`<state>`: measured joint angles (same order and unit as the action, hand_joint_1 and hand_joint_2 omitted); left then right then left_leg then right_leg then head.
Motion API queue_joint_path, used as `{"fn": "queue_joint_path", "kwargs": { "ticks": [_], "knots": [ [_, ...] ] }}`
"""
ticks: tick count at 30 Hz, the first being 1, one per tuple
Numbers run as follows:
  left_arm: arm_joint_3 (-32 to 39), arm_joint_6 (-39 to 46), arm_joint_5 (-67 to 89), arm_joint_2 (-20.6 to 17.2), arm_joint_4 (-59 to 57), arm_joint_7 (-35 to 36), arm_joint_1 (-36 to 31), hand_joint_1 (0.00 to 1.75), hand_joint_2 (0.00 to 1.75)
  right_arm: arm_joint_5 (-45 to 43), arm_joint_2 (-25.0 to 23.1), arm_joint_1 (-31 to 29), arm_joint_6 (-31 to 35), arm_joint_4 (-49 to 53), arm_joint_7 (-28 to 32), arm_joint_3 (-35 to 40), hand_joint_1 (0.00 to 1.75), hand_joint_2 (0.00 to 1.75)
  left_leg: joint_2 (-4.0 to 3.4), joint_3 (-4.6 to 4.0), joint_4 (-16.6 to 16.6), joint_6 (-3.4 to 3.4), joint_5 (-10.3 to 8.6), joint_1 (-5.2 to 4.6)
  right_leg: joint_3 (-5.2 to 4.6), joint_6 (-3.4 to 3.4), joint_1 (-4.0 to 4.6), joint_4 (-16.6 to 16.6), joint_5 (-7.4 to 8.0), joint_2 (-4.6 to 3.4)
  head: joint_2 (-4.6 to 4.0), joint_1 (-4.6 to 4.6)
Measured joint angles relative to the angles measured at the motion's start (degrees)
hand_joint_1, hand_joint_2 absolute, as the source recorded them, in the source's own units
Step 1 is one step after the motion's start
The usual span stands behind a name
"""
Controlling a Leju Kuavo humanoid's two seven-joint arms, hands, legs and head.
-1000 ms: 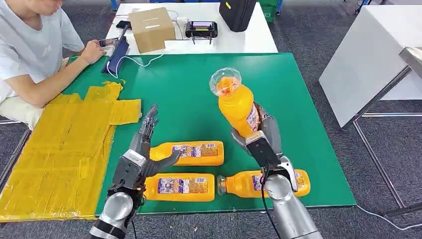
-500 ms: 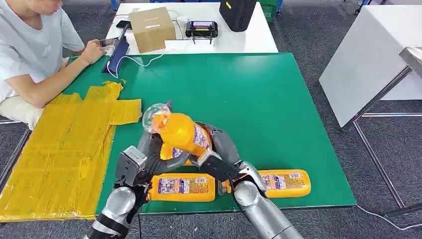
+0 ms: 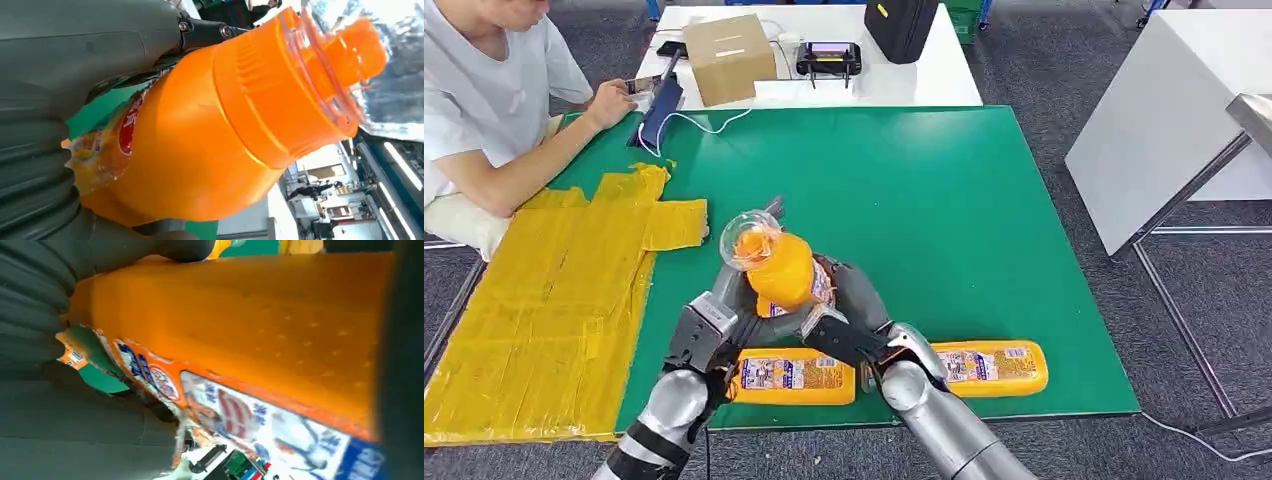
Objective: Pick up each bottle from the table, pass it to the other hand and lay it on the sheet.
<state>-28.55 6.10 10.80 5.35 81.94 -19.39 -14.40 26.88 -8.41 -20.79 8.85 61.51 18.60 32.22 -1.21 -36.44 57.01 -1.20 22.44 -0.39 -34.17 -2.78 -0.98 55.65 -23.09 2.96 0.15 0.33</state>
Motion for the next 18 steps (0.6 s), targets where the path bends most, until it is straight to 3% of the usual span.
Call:
{"fn": "queue_joint_path", "kwargs": {
  "ticks": [3,4,5,18],
  "knots": [
    [-0.2,0.2,0.1,0.0,-0.3,0.0,-0.1,0.00,1.75,0.0,-0.1,-0.2,0.3,-0.5,0.0,0.0,1.75,1.75,0.00,0.00,0.0,0.00,0.00,0.00,-0.01,0.00,0.00,0.0,0.00,0.00,0.00,0.00],
    [-0.2,0.2,0.1,0.0,-0.4,0.0,-0.2,0.10,1.75,0.0,-0.1,-0.2,0.3,-0.7,0.0,0.0,1.75,1.75,0.00,0.00,0.0,0.00,0.00,0.00,0.00,0.00,0.00,0.0,0.00,0.00,0.00,0.00],
    [-0.3,0.3,0.1,0.0,-0.5,0.0,-0.2,1.75,1.75,0.0,-0.1,-0.3,0.4,-0.9,0.0,0.1,1.75,1.75,0.00,0.00,0.0,0.00,0.00,0.00,0.00,0.00,0.00,0.0,0.00,0.00,0.00,0.00],
    [-0.5,0.2,-0.4,0.0,-0.9,0.0,-0.3,1.75,1.75,-0.1,-0.1,-0.7,0.7,-1.9,0.0,0.1,1.75,1.75,0.00,0.00,0.0,0.00,0.00,0.00,0.00,0.00,0.00,0.0,0.00,0.00,0.00,0.00]
  ]
}}
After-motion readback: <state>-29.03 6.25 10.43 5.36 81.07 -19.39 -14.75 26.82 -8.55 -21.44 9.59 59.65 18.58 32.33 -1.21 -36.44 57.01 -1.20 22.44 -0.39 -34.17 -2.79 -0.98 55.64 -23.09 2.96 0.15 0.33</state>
